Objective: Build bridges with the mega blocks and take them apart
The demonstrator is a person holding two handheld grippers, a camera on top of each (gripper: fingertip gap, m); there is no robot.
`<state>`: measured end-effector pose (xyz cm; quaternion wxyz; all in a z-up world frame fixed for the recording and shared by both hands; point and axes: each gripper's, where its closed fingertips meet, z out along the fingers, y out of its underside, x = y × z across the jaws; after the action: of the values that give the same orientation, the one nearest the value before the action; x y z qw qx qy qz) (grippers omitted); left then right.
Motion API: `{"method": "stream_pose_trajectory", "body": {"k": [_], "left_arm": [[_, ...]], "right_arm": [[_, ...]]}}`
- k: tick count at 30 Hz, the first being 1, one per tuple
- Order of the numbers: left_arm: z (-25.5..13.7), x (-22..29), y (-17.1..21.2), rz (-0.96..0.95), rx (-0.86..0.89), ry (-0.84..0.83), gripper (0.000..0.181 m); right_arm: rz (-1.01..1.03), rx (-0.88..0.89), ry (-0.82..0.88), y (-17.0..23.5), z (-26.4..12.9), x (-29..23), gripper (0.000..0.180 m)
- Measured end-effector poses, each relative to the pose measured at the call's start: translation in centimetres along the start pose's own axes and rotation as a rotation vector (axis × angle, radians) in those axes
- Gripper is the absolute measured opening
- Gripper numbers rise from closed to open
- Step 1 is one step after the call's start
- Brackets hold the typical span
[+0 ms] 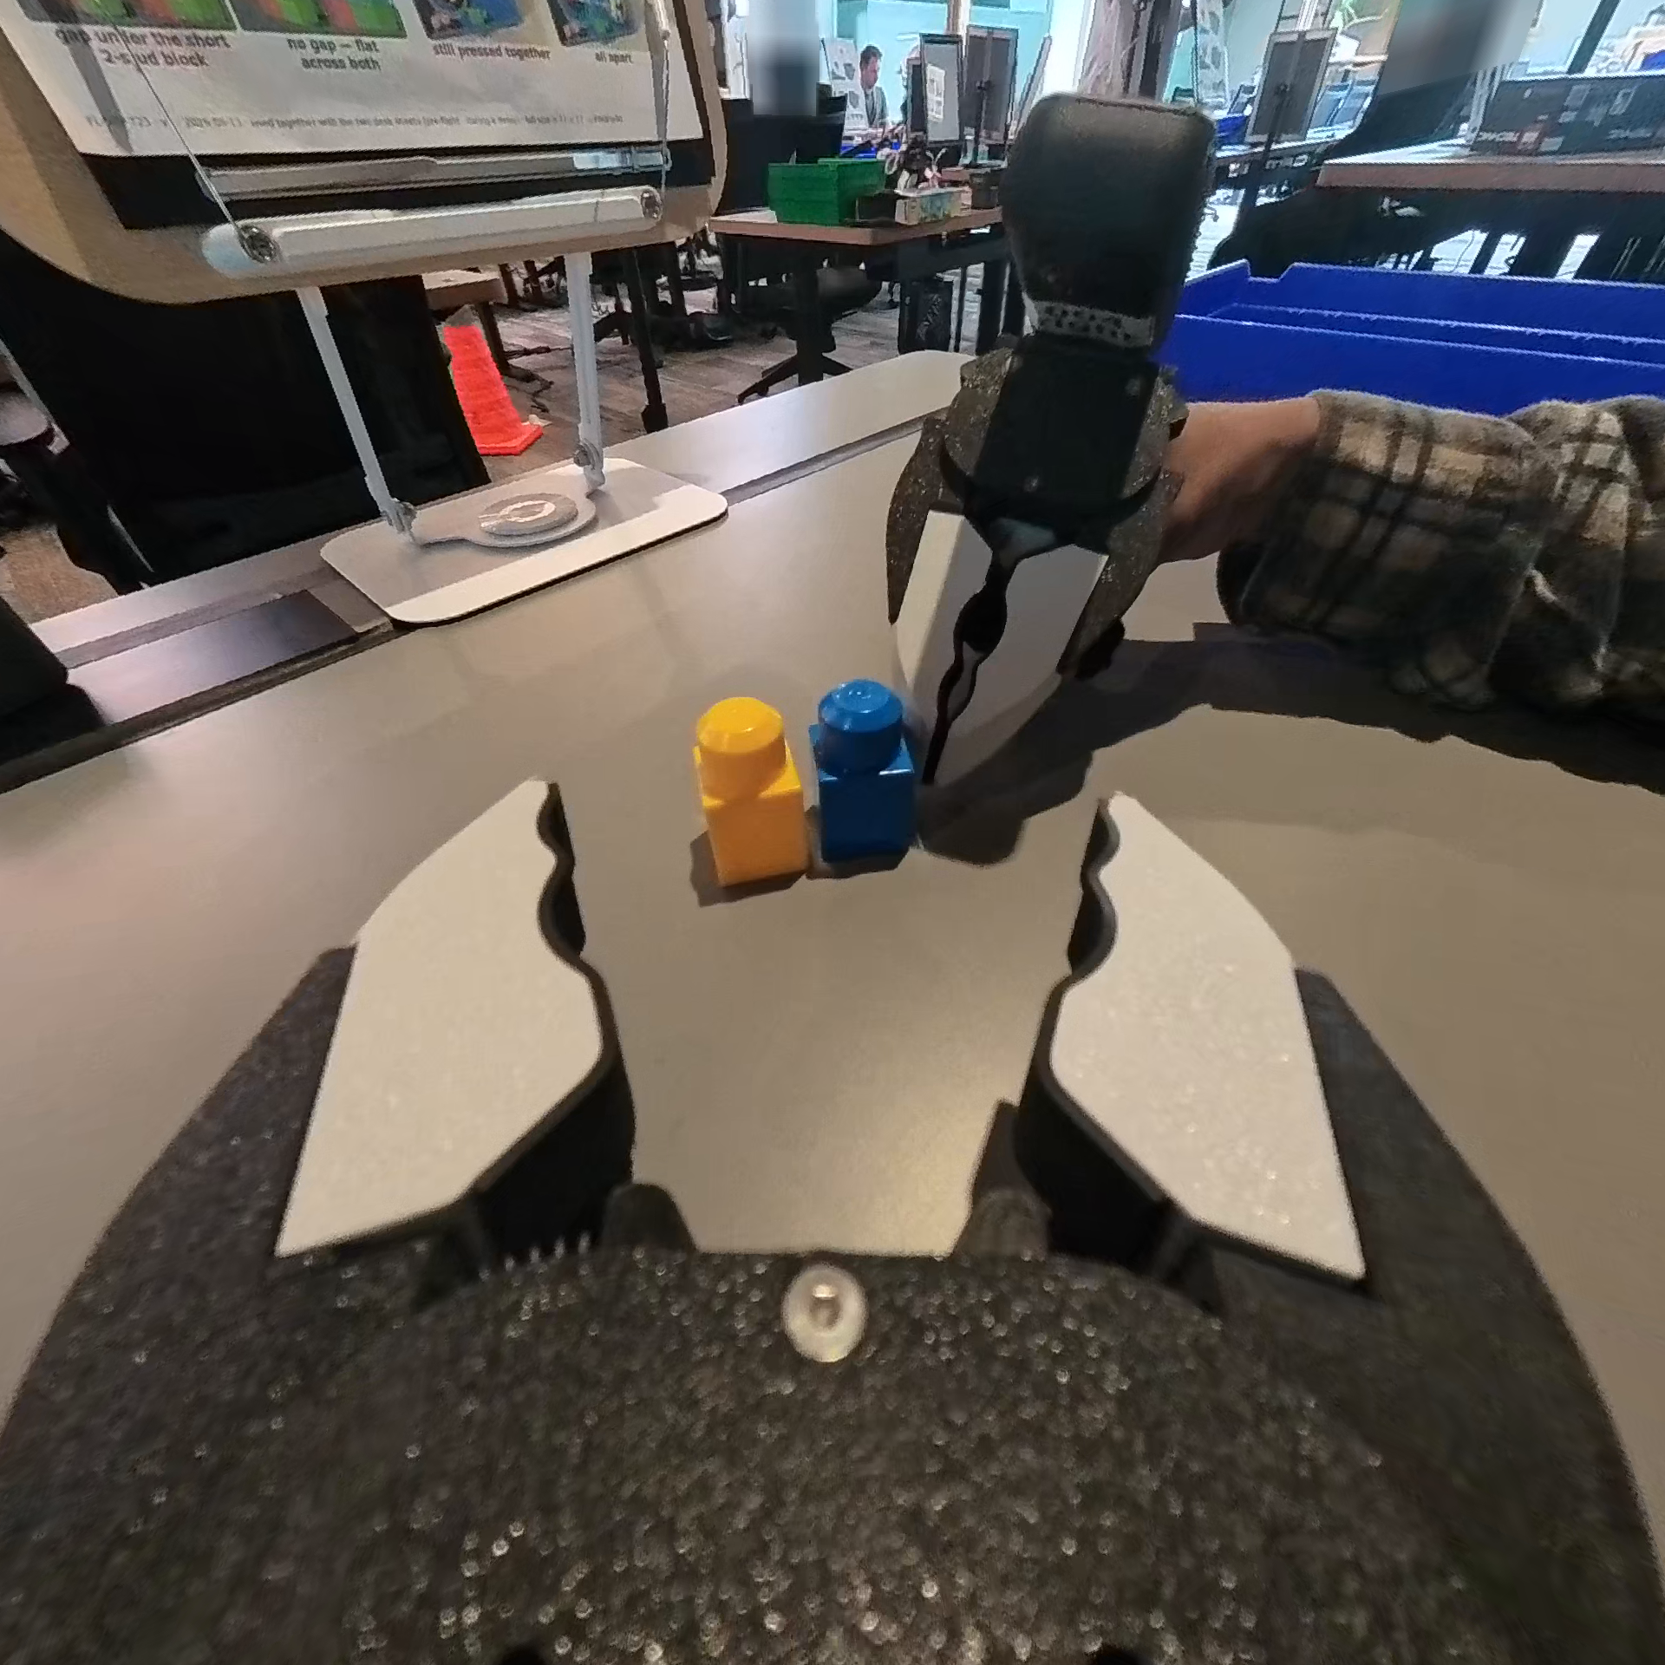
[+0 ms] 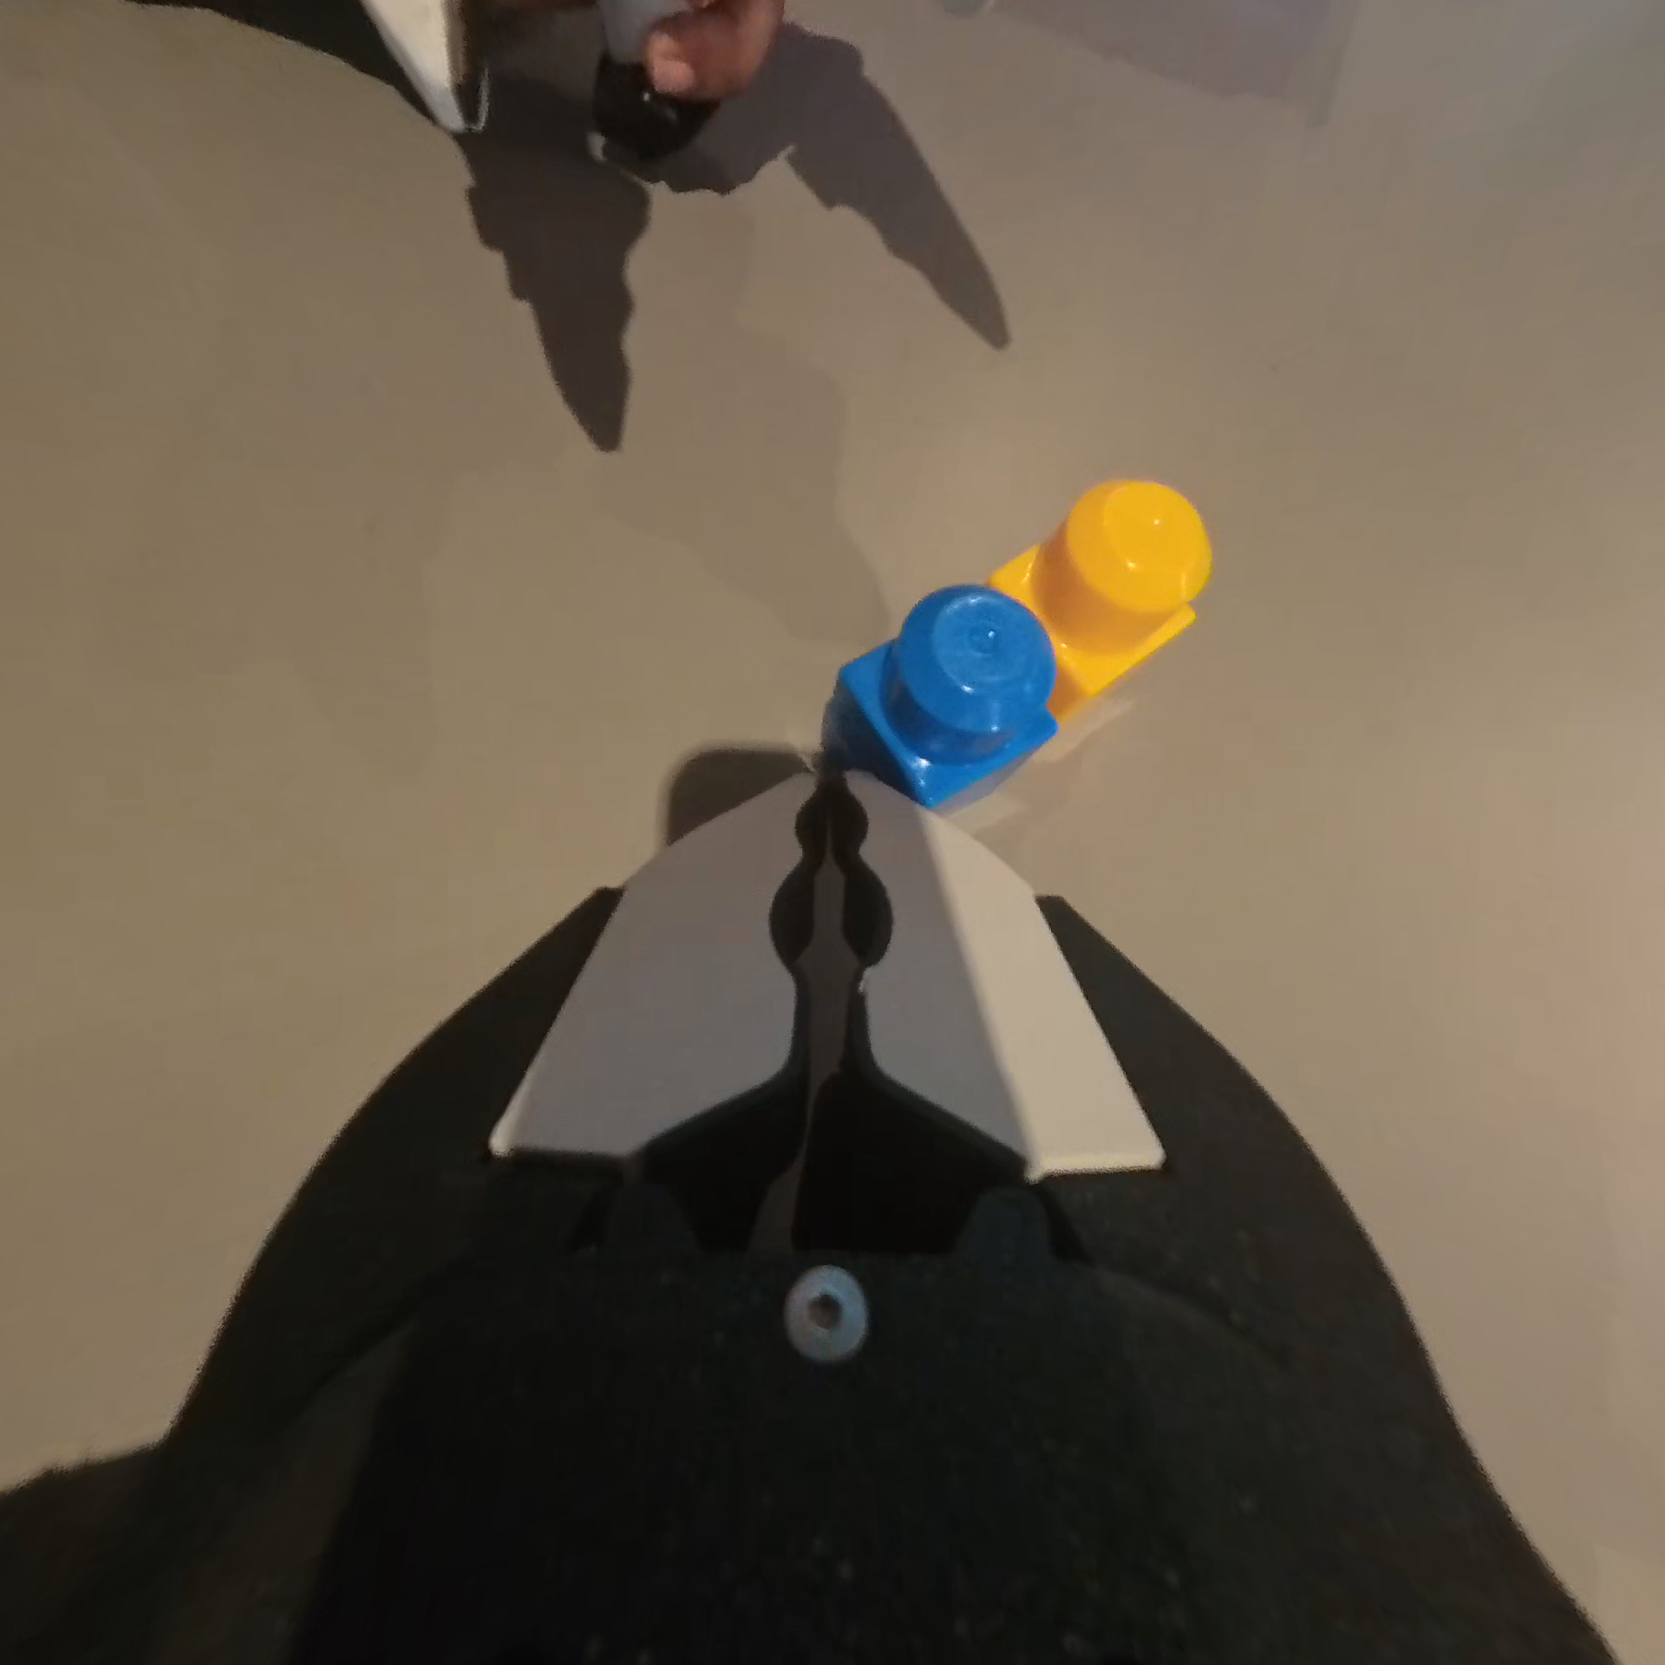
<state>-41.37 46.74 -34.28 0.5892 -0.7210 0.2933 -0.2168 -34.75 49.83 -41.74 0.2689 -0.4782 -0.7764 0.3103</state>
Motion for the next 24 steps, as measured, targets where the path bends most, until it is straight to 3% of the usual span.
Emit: {"method": "stream_pose_trajectory", "body": {"k": [14,24], "left_arm": [[0.3,-0.9,1.0,-0.03,-0.071,-0.046,0.107],[3.6,-0.2,5.1,-0.079,-0.399,-0.007,0.117]], "right_arm": [[0.007,0.033,0.014,-0.8,0.4,0.3,0.001],[-0.007,0.044,0.024,-1.7,0.3,0.2,0.001]]}}
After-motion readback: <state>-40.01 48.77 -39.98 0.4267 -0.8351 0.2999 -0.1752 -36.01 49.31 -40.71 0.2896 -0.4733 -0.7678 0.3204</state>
